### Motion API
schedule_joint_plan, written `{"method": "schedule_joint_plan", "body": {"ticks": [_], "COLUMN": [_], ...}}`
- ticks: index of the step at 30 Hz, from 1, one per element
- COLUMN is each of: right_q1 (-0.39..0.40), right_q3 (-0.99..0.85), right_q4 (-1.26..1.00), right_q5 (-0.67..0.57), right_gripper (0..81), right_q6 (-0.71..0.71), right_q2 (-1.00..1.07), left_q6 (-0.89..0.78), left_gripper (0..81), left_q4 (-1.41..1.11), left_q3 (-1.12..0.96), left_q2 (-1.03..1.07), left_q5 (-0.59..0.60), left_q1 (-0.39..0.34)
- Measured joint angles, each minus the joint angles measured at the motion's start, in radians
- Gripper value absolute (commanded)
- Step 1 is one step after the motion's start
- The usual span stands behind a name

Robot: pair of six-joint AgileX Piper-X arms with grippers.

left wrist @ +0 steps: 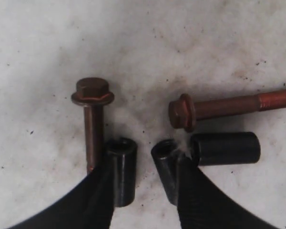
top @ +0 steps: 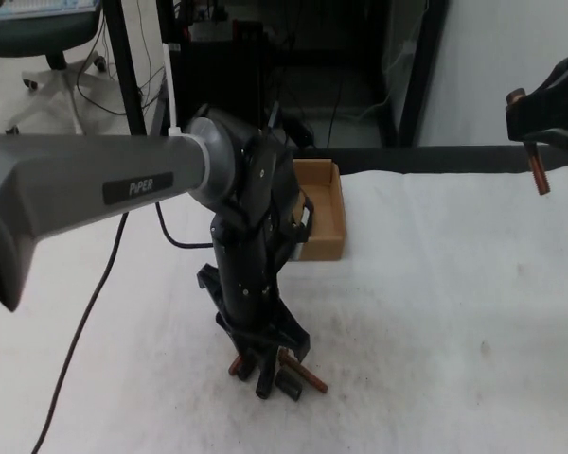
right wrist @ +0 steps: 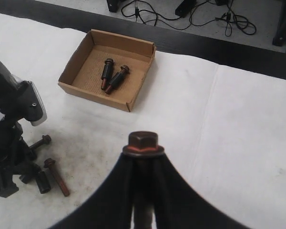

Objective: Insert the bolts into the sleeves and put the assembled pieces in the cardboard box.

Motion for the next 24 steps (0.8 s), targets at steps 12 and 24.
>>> {"method": "schedule_joint_plan", "body": {"ticks": [12,24], "right_q1": [0.0,0.0], "right_q3": [0.0,0.018], "right_q4": [0.0,0.0], "right_q5": [0.0,0.0], "right_gripper": [0.8,0.8], "right_q6": [0.0,0.0], "right_q2": [0.0,0.0], "left_q6": [0.0,-0.043], "left_gripper": [38.2,34.2], "left_q4": [0.014,0.014], "left_q3": [-0.002,-0.002], "left_q2": [0.006,0.006], "left_q5": [-0.047,-0.048], "left_q1": [-0.001,-0.001]}}
